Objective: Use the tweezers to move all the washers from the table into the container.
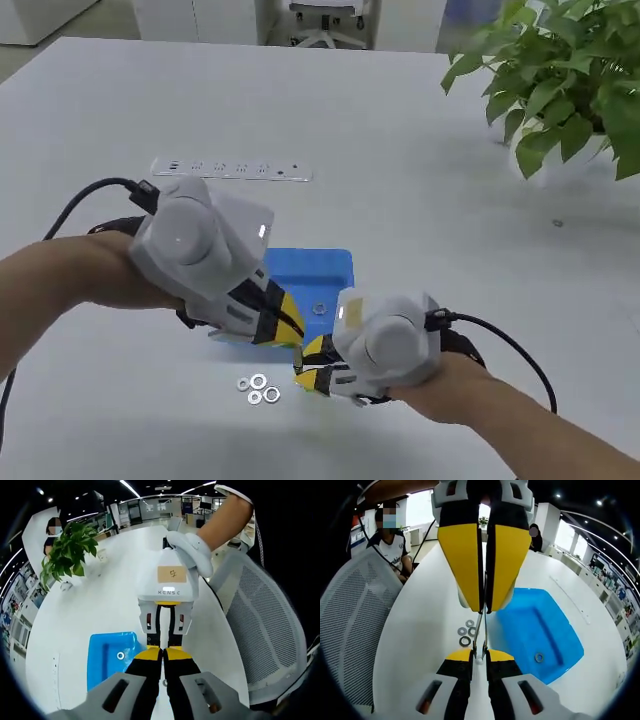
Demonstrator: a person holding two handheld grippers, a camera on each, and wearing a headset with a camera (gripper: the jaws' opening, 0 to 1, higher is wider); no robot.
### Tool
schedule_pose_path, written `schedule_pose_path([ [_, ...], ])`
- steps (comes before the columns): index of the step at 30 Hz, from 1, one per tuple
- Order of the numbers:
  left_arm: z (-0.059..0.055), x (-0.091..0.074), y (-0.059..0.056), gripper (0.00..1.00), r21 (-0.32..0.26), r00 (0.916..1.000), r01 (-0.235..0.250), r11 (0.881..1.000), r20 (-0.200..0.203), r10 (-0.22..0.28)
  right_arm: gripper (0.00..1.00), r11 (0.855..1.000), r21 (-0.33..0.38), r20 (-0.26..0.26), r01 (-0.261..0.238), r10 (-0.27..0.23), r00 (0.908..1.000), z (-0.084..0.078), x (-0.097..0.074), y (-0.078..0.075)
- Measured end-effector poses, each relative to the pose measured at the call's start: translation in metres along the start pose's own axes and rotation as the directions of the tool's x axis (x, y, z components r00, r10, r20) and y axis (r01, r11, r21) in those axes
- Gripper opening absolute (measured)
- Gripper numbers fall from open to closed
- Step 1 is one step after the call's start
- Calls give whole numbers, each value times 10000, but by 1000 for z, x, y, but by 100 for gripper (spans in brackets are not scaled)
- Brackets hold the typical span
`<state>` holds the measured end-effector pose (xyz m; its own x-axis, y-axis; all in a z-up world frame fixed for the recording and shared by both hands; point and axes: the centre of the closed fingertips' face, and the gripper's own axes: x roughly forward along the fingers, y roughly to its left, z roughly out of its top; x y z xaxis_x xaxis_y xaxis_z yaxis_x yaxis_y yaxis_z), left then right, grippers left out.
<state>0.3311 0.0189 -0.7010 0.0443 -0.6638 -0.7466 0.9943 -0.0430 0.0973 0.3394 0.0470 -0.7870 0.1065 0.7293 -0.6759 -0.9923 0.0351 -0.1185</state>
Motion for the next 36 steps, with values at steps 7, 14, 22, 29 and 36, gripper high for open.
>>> schedule_pose_path([
  [7,-3,4,0,5,-94,10000,81,9999,-13,-81,12,9999,81,-43,-61,61,10000,-4,3,1],
  [14,-7,7,-1,5,-151,9999,131,9998,-65,-132,12,9999,76,-88,-80,80,9999,-8,6,2],
  [22,-7,7,1,5,-313,9999,123,9994,33,-122,12,9998,112,-93,-143,144,9999,-7,9,2],
  [29,-7,9,6,5,-449,9999,59,9990,121,-54,14,9996,259,-10,-64,65,10000,-7,7,1],
  [36,-6,11,6,5,-444,9998,111,9989,150,-105,11,9985,556,37,7,-9,10000,-8,4,0],
])
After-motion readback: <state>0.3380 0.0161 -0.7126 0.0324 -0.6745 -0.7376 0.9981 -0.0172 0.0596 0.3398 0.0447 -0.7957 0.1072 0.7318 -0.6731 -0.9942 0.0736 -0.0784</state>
